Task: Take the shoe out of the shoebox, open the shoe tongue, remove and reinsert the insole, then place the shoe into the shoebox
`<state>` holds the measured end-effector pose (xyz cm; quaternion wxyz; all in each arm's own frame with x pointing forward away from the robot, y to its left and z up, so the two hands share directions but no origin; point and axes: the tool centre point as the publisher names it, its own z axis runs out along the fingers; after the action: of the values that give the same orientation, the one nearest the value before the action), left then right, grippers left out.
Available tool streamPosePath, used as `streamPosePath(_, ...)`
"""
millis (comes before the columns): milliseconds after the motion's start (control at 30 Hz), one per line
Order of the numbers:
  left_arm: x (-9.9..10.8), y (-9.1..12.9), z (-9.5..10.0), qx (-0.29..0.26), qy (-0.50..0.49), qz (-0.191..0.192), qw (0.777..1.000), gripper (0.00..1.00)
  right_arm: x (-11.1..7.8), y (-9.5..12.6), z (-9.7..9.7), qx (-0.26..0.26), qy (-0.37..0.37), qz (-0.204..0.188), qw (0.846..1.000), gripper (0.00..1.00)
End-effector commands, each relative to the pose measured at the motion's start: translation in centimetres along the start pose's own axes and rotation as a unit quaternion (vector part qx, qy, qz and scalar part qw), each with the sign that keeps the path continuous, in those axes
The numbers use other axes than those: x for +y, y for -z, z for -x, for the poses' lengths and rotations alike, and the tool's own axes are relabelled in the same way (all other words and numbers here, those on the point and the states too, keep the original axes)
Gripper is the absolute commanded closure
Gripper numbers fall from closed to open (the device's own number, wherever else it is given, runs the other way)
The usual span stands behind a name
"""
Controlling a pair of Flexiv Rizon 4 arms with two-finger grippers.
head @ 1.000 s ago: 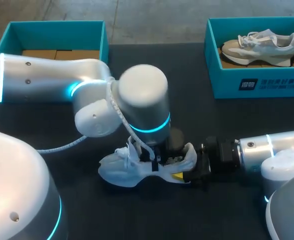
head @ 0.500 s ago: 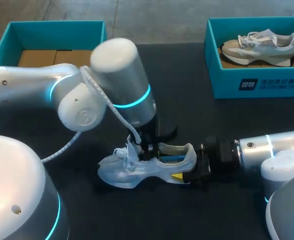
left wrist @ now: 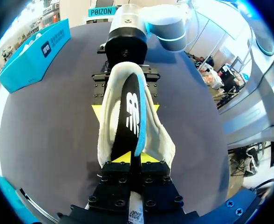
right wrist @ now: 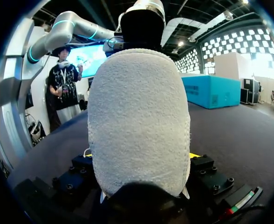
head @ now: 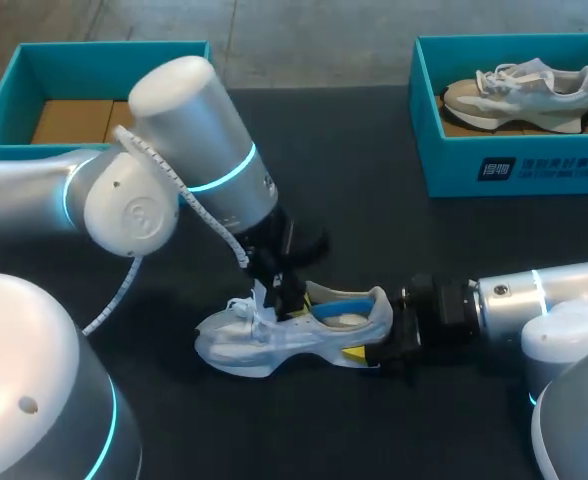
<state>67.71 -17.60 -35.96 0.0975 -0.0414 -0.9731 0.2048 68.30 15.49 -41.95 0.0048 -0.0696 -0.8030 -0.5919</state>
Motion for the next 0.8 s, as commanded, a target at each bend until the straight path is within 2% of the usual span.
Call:
streamPosePath(33, 0.36, 0.58, -0.86, -0.008, -0.007, -0.015, 1.0, 1.0, 0.11, -0.09, -0.13, -0.001, -0.001, -0.003, 1.0, 1.0)
streamPosePath(500, -0.47, 0.17, -1.7, -0.086, -0.005, 0.017, 0.996, 1.0, 0.11, -0.09, -0.13, -0.001, -0.001, -0.003, 1.0, 1.0)
streamPosePath(800, -0.56, 0.03, -1.36, -0.098, 0.002, 0.021, 0.995, 1.0, 0.11, -0.09, -0.13, -0.001, -0.001, -0.003, 1.0, 1.0)
